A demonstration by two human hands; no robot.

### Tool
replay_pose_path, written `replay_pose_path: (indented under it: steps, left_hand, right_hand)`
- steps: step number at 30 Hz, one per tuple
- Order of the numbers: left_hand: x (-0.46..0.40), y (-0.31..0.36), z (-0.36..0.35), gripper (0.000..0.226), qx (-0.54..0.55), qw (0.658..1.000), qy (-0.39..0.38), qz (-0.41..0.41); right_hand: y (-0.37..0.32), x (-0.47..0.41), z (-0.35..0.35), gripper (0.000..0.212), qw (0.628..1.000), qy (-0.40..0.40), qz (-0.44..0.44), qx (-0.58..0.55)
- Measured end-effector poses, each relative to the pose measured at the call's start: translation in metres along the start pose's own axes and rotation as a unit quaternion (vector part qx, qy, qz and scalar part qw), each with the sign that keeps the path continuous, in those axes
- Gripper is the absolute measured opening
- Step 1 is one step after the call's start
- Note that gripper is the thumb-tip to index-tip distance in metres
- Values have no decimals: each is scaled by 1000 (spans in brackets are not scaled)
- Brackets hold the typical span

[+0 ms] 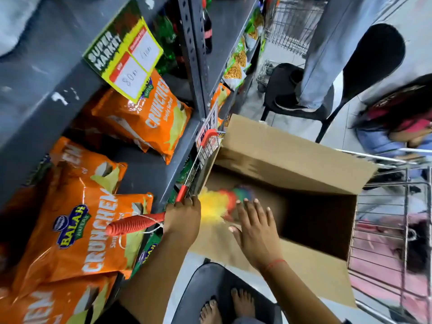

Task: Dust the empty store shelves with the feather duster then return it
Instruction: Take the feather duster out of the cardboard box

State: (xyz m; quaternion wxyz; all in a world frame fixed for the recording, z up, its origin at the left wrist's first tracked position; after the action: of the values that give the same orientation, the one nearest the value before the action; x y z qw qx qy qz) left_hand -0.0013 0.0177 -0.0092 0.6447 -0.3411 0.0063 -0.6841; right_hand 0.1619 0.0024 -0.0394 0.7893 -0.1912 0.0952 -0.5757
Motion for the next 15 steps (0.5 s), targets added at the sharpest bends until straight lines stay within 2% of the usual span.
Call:
replay_pose_path:
  steps: [5, 10, 15]
  left_hand:
    - [-13, 1, -8, 28, -4, 1000, -16, -1]
    - [-11, -4, -12, 41, 6, 999, -26, -23]
    - [12, -12, 7, 40, 48, 993, -105, 15]
  right_hand:
    - [6, -2, -21, 64, 1000, -3, 3, 5]
    - [3, -2, -23, 65, 1000, -7, -5, 3]
    - [-8, 1, 11, 61, 999, -30, -9, -5]
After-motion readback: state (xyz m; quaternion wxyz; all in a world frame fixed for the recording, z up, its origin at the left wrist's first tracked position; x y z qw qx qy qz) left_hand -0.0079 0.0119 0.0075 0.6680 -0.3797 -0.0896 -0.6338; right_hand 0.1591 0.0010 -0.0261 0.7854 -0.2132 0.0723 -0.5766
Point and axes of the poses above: each hand's wrist, its own x-axis away from the middle knuckle, its own z-axis out of the back of the hand, y = z × x, the point moved 2 cm from there along -x, towards the middle knuckle, and after that the axes turned 13 degrees about -x, right-handed, at the moved point
